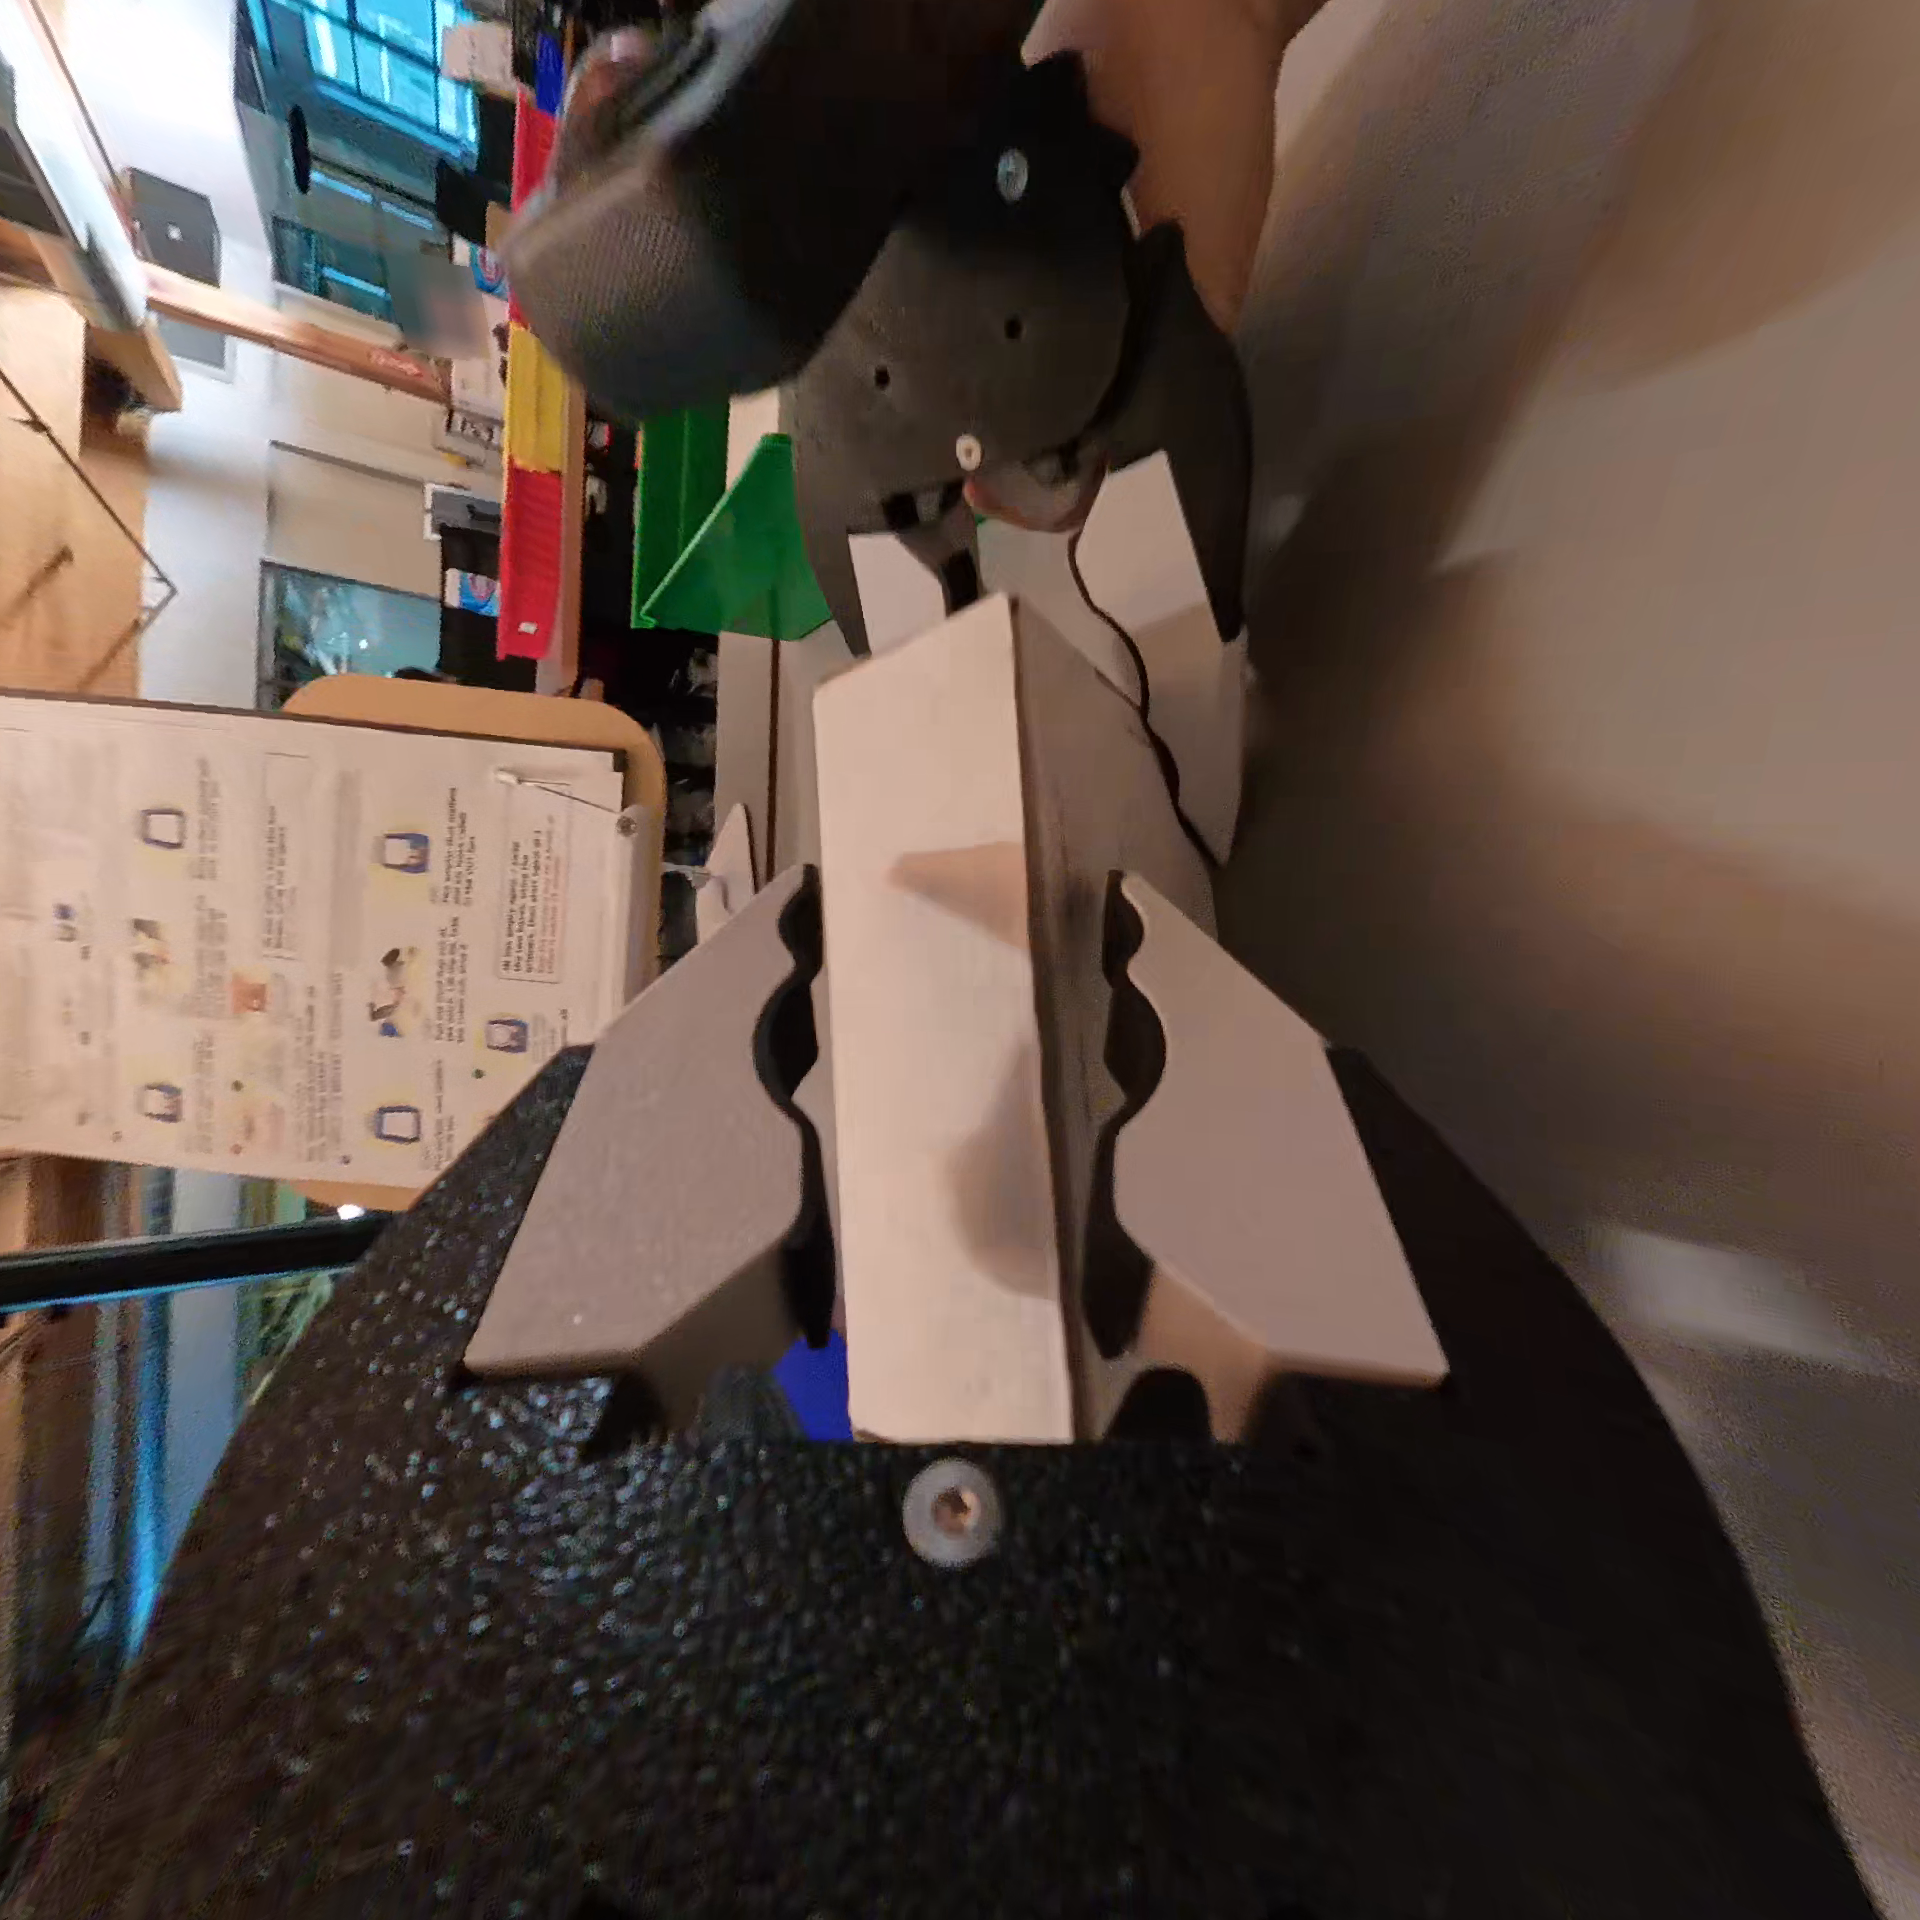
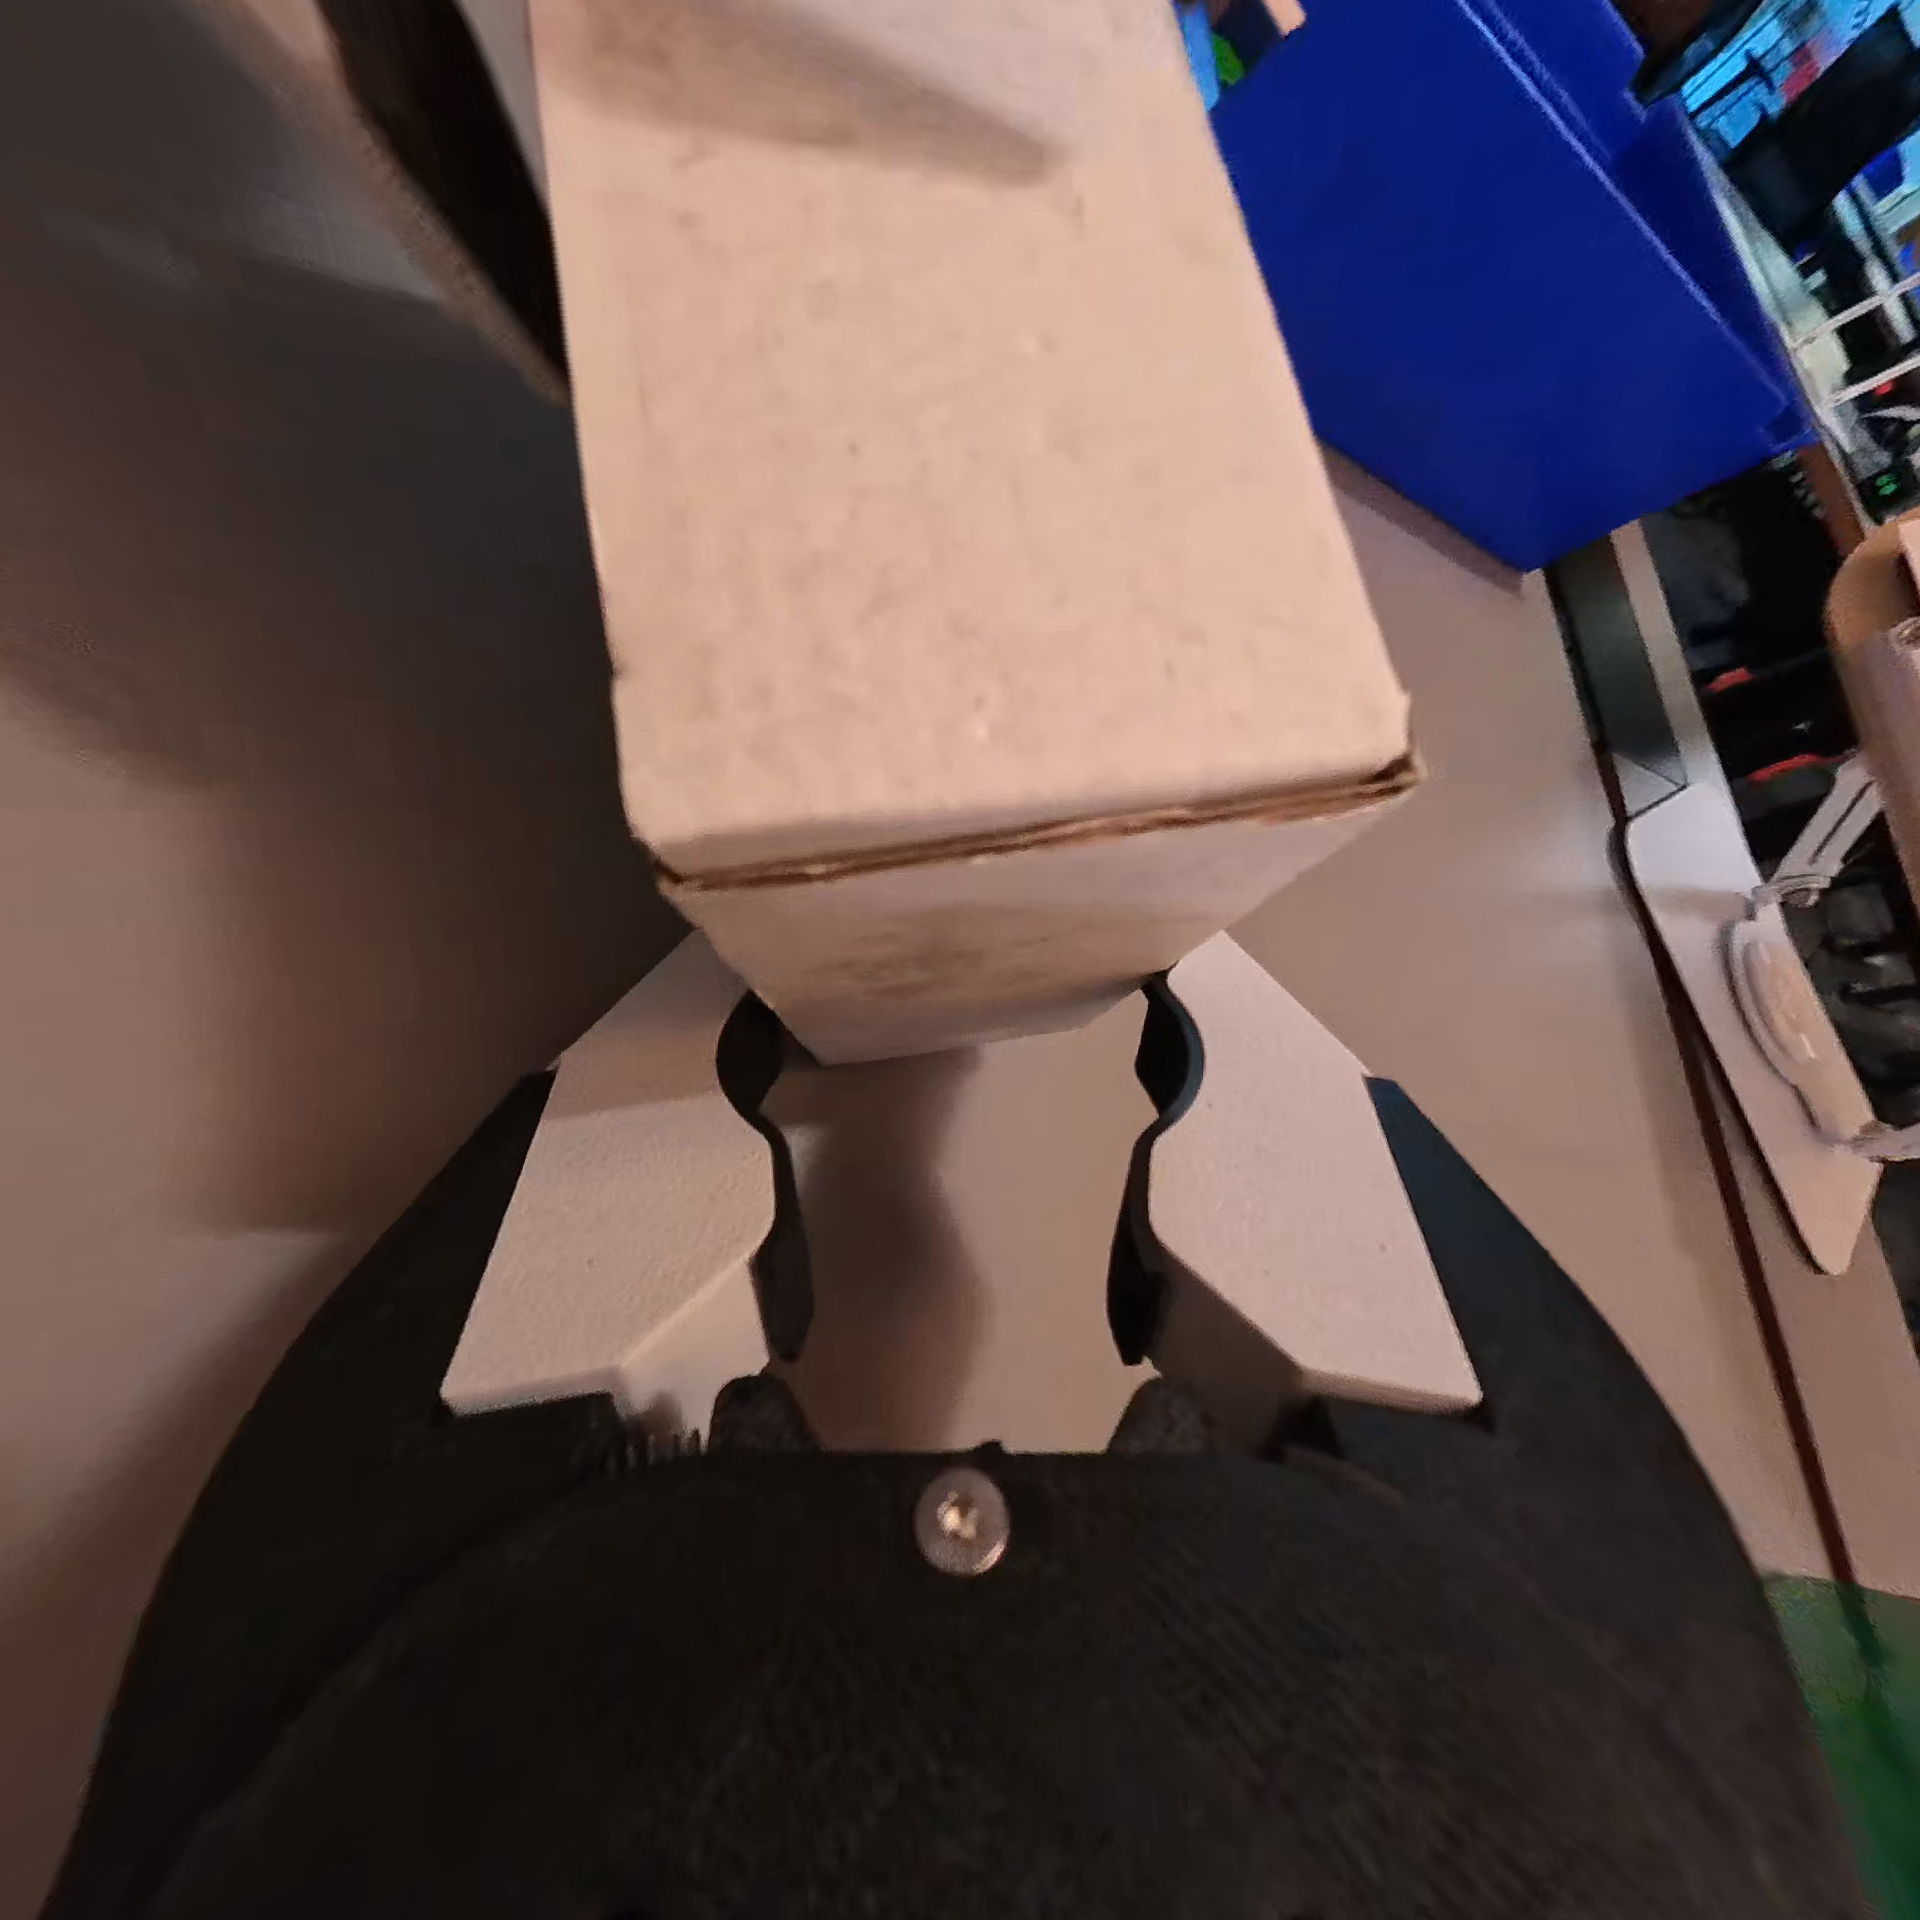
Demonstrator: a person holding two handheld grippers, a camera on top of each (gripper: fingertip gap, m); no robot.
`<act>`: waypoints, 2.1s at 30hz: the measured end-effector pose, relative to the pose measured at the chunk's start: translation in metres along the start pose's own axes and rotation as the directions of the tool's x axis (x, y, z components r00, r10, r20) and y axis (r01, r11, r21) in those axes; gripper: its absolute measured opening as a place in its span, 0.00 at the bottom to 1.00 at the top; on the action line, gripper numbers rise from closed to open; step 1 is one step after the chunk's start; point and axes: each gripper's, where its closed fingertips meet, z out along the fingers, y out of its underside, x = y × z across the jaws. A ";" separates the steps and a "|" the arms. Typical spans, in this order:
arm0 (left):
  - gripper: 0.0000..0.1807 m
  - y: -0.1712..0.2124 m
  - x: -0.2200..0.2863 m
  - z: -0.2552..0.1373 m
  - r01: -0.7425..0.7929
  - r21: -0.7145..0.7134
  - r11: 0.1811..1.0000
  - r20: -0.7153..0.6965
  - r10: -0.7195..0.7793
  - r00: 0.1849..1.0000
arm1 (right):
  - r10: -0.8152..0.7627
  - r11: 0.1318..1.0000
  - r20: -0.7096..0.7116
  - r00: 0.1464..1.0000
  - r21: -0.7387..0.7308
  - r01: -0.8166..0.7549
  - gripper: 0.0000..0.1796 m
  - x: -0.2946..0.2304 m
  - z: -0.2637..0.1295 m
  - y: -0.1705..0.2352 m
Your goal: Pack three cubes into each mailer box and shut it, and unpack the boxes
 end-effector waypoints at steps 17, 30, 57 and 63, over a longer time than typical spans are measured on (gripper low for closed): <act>0.06 -0.017 0.001 0.005 -0.157 -0.166 0.974 0.027 0.163 0.986 | 0.104 0.994 -0.003 0.995 -0.016 -0.104 0.38 -0.004 0.010 -0.005; 0.00 -0.025 -0.034 -0.006 -0.235 -0.208 0.950 0.345 0.295 0.891 | 0.086 0.996 -0.012 0.996 -0.028 -0.086 0.37 -0.004 0.010 -0.006; 0.00 0.056 -0.020 -0.020 0.224 -0.228 0.948 0.265 -0.161 0.951 | 0.046 0.999 -0.030 0.998 0.023 -0.045 0.56 0.002 -0.016 0.003; 0.00 0.057 -0.023 -0.015 0.151 -0.272 0.950 0.262 -0.078 0.962 | 0.133 0.955 -0.170 0.977 0.286 -0.080 0.50 0.038 -0.086 -0.061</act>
